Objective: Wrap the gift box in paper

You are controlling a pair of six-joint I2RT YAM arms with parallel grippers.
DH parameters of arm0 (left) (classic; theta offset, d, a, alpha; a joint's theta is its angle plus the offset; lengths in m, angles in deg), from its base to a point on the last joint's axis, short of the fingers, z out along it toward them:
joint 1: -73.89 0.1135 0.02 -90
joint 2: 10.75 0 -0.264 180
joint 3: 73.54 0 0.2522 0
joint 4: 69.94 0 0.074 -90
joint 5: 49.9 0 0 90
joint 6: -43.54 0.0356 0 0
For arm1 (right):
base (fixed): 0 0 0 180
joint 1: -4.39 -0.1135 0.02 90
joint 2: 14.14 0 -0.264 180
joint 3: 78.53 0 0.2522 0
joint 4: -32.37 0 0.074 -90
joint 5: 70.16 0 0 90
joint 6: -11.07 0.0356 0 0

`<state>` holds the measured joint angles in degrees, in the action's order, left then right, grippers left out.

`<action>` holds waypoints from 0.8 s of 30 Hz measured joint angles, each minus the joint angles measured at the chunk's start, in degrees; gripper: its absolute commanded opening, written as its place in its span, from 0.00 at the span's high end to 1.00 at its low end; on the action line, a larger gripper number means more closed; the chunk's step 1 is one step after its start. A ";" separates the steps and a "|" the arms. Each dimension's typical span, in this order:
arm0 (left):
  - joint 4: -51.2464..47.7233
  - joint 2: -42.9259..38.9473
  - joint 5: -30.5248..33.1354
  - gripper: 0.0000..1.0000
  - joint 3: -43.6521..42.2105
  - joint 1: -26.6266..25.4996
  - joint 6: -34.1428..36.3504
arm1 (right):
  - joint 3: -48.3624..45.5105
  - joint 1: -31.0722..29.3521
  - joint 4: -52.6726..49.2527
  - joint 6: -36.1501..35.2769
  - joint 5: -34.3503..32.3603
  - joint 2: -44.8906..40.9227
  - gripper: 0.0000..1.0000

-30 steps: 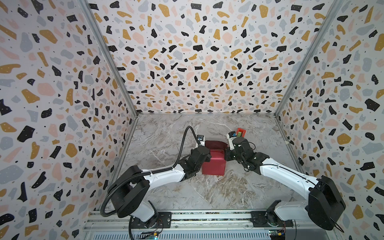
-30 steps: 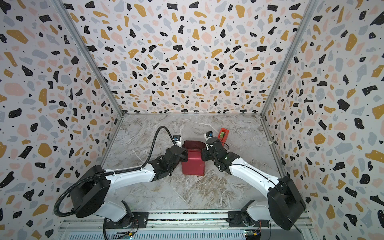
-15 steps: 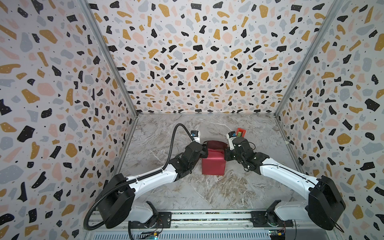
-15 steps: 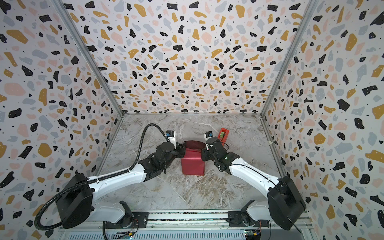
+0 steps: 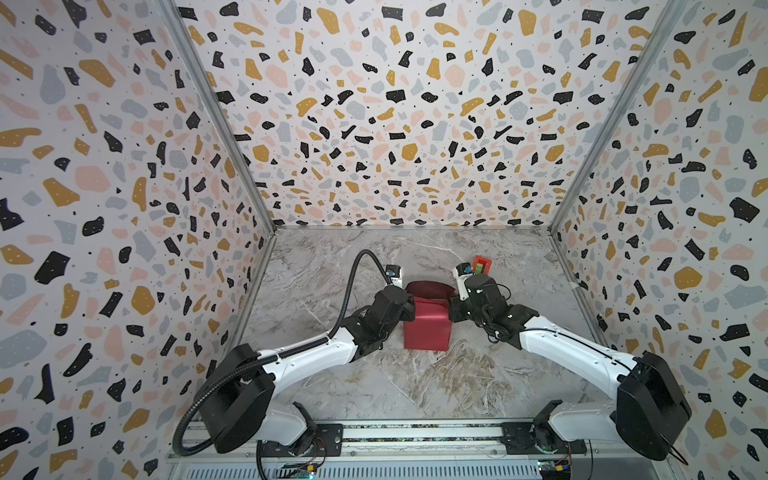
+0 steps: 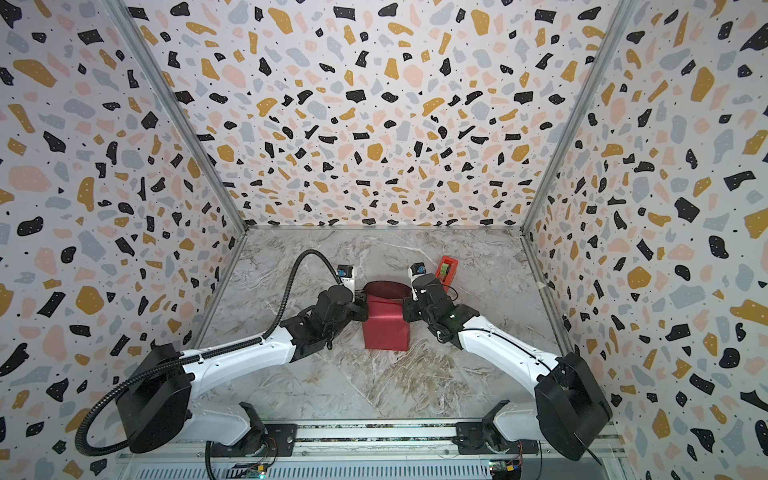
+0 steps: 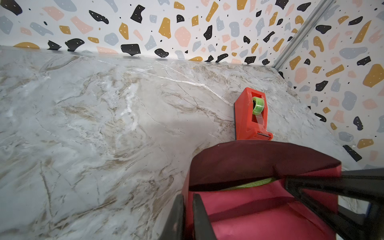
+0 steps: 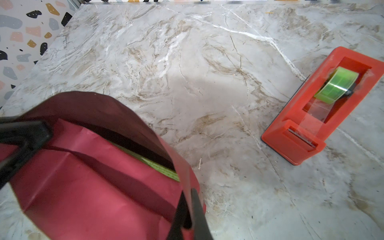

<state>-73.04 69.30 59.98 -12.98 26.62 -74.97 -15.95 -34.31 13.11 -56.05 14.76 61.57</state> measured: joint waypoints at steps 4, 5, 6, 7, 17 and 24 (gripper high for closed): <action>-0.09 0.44 0.13 1.00 0.42 -0.02 0.61 | 0.00 0.00 0.02 -0.09 0.15 0.00 1.00; -0.11 0.55 0.13 1.00 0.59 -0.02 0.68 | 0.00 0.00 0.00 -0.09 0.15 0.00 1.00; -0.13 0.66 0.13 1.00 0.72 -0.02 0.70 | 0.00 0.00 0.02 -0.09 0.20 0.00 0.99; -0.15 0.70 0.13 1.00 0.81 -0.02 0.74 | 0.00 0.00 0.02 -0.11 0.20 0.00 0.97; 0.44 0.61 0.11 0.63 0.44 -0.02 0.20 | 0.66 0.20 -0.07 -0.94 2.38 -0.48 0.81; 1.01 -0.28 -0.15 0.46 -1.55 0.00 -0.74 | 1.03 0.74 -0.07 -0.85 4.24 -0.55 0.66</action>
<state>-72.04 69.02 59.83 -14.53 26.62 -75.71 -14.92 -33.56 13.05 -56.91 19.00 61.02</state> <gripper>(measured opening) 0.528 0.310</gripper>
